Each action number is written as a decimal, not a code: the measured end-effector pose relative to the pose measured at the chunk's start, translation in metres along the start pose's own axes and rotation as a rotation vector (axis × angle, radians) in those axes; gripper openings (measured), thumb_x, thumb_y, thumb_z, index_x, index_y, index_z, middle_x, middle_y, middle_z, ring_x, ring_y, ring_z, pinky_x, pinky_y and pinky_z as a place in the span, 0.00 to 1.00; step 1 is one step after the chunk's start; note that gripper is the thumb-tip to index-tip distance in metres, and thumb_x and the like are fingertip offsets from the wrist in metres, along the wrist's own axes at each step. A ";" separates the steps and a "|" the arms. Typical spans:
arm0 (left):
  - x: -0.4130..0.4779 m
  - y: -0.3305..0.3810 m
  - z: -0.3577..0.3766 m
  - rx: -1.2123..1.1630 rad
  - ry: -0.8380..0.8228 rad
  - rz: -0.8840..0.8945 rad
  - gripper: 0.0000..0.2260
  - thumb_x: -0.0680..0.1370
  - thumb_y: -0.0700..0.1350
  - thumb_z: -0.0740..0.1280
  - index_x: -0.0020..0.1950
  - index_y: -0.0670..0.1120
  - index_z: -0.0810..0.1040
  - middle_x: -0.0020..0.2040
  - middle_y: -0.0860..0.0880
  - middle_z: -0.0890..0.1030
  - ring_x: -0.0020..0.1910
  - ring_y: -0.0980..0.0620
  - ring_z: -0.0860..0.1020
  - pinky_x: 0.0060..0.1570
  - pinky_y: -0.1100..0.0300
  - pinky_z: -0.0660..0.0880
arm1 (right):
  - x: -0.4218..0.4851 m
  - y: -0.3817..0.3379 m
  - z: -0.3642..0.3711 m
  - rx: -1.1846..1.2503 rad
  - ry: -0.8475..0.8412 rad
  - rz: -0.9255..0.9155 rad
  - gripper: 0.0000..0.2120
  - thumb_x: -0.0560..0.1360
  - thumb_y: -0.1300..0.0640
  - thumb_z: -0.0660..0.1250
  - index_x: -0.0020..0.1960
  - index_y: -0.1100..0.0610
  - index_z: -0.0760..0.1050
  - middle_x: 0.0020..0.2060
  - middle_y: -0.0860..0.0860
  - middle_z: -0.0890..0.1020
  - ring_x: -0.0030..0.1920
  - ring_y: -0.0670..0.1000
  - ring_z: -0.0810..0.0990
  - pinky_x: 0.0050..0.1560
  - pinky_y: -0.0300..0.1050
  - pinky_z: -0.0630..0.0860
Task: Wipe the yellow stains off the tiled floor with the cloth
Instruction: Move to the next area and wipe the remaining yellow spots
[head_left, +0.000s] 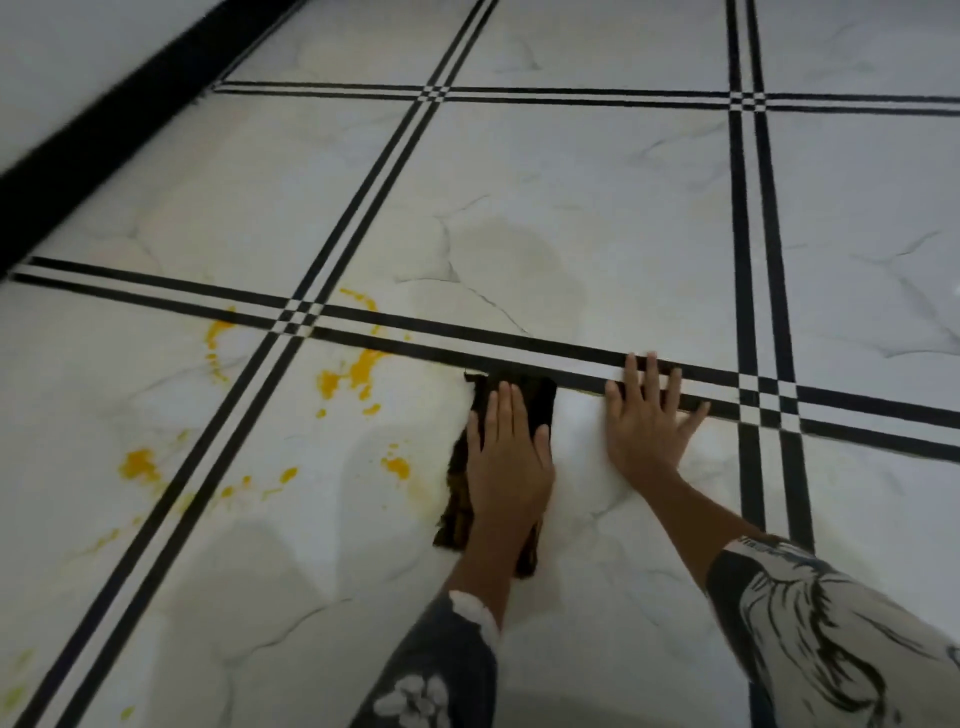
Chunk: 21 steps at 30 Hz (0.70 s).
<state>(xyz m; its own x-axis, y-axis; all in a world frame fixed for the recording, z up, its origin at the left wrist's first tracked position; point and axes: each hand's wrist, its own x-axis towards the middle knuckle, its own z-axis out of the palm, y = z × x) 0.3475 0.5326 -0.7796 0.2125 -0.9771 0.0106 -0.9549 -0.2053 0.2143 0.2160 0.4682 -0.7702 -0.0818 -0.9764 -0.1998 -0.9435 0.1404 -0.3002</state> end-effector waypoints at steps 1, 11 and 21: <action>0.010 -0.006 -0.006 0.028 -0.028 0.040 0.27 0.78 0.54 0.48 0.70 0.40 0.68 0.69 0.44 0.72 0.68 0.49 0.71 0.68 0.48 0.63 | -0.006 -0.010 0.001 0.023 -0.015 -0.007 0.25 0.81 0.44 0.42 0.76 0.47 0.43 0.77 0.48 0.44 0.76 0.53 0.40 0.70 0.66 0.37; -0.063 -0.074 -0.016 -0.013 0.065 -0.271 0.28 0.78 0.54 0.48 0.72 0.38 0.65 0.70 0.41 0.71 0.69 0.45 0.70 0.68 0.46 0.63 | -0.054 -0.061 0.020 0.033 -0.125 -0.276 0.25 0.81 0.46 0.41 0.77 0.51 0.45 0.77 0.48 0.46 0.77 0.51 0.42 0.74 0.57 0.38; -0.053 -0.152 -0.033 0.030 0.147 -0.511 0.29 0.79 0.55 0.45 0.75 0.40 0.57 0.75 0.43 0.62 0.74 0.48 0.60 0.73 0.50 0.52 | -0.059 -0.074 0.040 -0.096 -0.105 -0.486 0.30 0.78 0.42 0.33 0.76 0.52 0.41 0.77 0.49 0.44 0.77 0.50 0.43 0.74 0.52 0.38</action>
<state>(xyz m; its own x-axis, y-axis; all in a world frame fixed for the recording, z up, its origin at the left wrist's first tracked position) 0.4882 0.6173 -0.7802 0.6770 -0.7343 0.0492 -0.7270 -0.6568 0.2002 0.3036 0.5222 -0.7731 0.4018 -0.9029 -0.1525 -0.8904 -0.3464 -0.2951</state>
